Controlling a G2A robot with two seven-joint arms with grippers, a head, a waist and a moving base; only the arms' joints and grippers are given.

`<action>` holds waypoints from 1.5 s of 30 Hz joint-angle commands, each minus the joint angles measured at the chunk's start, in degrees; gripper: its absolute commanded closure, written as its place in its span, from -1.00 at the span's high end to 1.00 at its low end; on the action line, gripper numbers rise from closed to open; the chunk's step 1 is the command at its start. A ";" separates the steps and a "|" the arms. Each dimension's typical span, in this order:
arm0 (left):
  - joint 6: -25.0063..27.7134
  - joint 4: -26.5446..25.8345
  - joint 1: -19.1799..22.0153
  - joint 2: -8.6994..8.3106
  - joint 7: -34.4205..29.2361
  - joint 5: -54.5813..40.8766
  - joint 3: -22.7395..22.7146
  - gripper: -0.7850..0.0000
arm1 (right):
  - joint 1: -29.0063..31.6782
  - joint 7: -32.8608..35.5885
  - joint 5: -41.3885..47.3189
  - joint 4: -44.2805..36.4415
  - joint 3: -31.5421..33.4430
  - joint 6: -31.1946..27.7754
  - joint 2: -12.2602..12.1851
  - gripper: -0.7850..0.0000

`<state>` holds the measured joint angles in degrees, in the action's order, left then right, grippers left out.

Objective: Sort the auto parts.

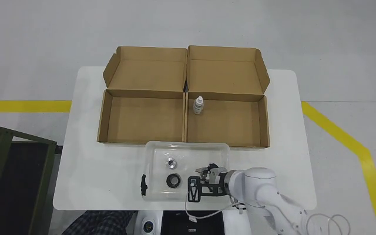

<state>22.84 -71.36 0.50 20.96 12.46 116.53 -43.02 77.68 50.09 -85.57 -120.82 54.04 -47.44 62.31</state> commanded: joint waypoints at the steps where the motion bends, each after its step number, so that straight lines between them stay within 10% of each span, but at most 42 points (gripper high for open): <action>1: 0.00 0.00 0.00 0.00 0.00 0.00 0.00 1.00 | 0.00 -1.49 0.14 -0.22 0.50 0.41 -0.08 -1.00; 45: 0.00 0.00 0.00 0.00 0.00 0.00 0.00 1.00 | -3.77 -44.08 11.19 2.06 9.60 10.21 -0.09 -1.00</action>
<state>22.84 -71.36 0.50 20.96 12.46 116.53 -43.02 74.23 6.44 -74.53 -118.71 63.70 -37.32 62.17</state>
